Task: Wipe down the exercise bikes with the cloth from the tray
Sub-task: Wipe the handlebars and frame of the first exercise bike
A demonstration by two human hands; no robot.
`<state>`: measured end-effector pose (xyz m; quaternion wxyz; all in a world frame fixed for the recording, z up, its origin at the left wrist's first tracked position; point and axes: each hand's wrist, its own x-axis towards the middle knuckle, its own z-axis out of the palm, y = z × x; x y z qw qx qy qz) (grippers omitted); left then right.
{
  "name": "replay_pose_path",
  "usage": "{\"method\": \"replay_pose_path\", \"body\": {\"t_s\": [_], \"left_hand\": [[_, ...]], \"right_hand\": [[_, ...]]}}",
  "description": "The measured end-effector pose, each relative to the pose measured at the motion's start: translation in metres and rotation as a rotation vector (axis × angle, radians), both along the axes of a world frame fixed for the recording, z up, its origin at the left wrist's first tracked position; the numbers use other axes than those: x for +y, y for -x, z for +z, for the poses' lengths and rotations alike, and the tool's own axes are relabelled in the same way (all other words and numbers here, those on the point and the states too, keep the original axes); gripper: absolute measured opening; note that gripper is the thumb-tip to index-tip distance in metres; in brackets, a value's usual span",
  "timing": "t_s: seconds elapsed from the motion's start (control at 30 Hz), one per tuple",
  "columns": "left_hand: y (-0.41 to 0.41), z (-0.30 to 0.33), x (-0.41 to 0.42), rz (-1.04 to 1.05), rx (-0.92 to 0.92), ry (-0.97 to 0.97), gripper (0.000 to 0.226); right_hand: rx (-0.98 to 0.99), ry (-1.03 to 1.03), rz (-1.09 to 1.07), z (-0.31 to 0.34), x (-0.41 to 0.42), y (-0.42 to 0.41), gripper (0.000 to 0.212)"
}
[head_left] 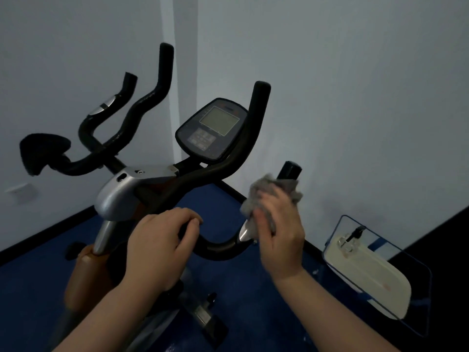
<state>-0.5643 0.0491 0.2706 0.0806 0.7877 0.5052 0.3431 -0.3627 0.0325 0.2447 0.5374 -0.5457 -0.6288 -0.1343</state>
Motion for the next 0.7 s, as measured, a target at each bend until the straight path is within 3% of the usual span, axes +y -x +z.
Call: {"method": "replay_pose_path", "body": {"t_s": [0.13,0.23,0.33,0.47,0.7], "left_hand": [[-0.001,-0.005,-0.002,0.011,-0.129,-0.041,0.025],[0.009,-0.012,-0.008,0.059,-0.169,-0.1,0.023],[0.029,-0.025,-0.014,0.28,-0.161,-0.109,0.022],[0.037,-0.035,-0.016,0.417,-0.378,0.001,0.013],[0.036,-0.042,-0.017,0.461,-0.598,0.096,0.018]], "right_hand": [[-0.416,0.225,0.235,0.011,-0.021,0.024,0.019],[-0.562,0.483,0.331,0.032,-0.019,0.019,0.024],[-0.46,0.685,0.299,0.042,-0.017,0.024,0.022],[-0.311,0.862,0.222,0.05,0.03,0.072,0.023],[-0.256,0.783,0.205,0.034,0.018,0.073,0.03]]}}
